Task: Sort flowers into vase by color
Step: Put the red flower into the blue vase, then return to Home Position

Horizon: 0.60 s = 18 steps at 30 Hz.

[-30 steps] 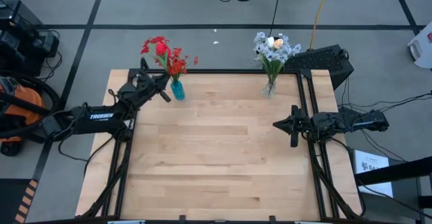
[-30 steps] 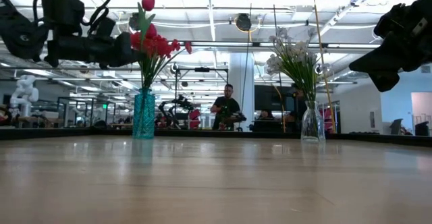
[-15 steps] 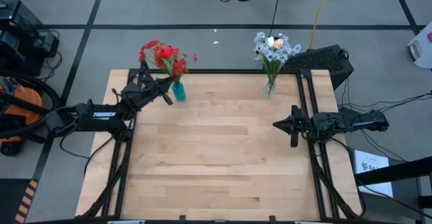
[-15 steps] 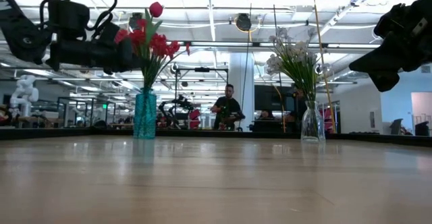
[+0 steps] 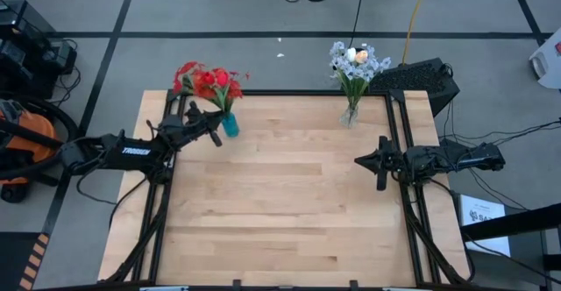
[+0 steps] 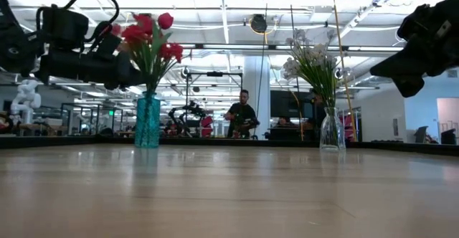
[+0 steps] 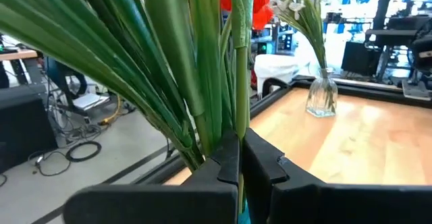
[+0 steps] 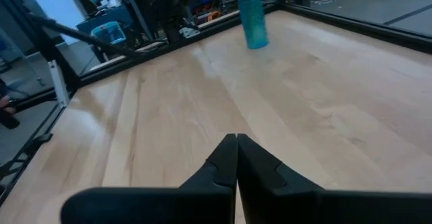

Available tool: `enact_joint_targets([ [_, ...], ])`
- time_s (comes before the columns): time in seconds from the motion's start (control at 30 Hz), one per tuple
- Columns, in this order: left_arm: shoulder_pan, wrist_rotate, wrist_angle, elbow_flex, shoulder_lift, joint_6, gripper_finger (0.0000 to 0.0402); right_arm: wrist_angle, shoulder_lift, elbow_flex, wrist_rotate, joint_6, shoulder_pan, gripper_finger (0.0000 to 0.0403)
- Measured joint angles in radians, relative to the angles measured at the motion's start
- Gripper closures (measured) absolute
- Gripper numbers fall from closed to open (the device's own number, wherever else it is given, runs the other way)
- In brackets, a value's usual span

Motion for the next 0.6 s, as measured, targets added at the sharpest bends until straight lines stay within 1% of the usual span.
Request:
enact_joint_targets([
  [0.1,-0.017,-0.003,-0.003,-0.001,0.000,0.005,0.0397,0.000,0.000,0.000,0.035,-0.005,0.000,0.0403],
  [0.2,-0.023,-0.002,-0.009,-0.001,0.000,0.004,0.0379,0.001,0.000,0.000,0.066,-0.021,0.000,0.0403],
  [0.4,-0.029,-0.002,-0.013,-0.001,0.000,-0.002,0.0343,0.000,0.000,0.000,0.065,-0.031,0.000,0.0403],
  [0.6,-0.029,-0.002,-0.013,-0.001,-0.003,-0.002,0.0319,0.000,0.000,0.000,0.064,-0.026,0.000,0.0403],
])
